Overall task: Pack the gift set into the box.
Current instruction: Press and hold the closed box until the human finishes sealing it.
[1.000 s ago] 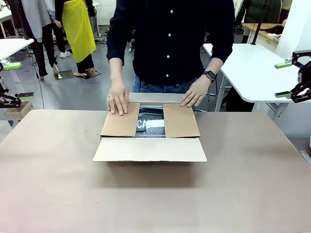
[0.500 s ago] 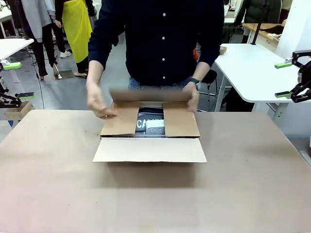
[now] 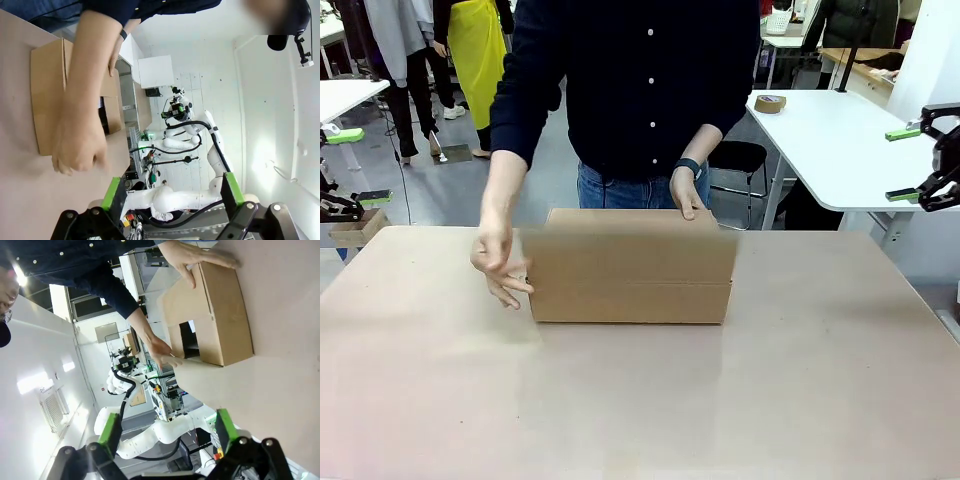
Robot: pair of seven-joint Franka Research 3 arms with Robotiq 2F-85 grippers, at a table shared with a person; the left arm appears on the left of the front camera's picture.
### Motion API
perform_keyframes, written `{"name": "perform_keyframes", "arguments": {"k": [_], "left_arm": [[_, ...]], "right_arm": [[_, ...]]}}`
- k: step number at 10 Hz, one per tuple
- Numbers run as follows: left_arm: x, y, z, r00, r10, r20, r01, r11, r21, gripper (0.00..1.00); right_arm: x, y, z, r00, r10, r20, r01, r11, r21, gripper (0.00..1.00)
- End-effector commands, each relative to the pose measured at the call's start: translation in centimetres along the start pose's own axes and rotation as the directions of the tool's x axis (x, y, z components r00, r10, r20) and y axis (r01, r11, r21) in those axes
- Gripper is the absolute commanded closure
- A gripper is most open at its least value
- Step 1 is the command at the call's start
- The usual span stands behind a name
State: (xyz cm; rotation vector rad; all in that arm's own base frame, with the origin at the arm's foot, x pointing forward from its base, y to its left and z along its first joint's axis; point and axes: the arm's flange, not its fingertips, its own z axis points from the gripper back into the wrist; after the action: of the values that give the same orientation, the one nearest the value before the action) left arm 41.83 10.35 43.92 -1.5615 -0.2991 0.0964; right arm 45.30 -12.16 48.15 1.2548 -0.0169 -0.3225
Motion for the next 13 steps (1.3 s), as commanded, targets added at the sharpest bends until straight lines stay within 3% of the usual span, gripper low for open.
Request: {"name": "perform_keyframes", "arguments": {"k": [1, 13], "left_arm": [[-0.27, 0.04, 0.16, 1.000, -0.019, -0.012, 0.018, 1.000, -0.003, 0.00], [-0.27, 0.04, 0.16, 1.000, -0.019, -0.012, 0.018, 1.000, -0.003, 0.00]], "right_arm": [[-0.20, 0.01, 0.23, 1.000, 0.003, -0.012, -0.003, 1.000, -0.011, 0.00], [-0.20, 0.01, 0.23, 1.000, 0.003, -0.012, -0.003, 1.000, -0.011, 0.00]]}}
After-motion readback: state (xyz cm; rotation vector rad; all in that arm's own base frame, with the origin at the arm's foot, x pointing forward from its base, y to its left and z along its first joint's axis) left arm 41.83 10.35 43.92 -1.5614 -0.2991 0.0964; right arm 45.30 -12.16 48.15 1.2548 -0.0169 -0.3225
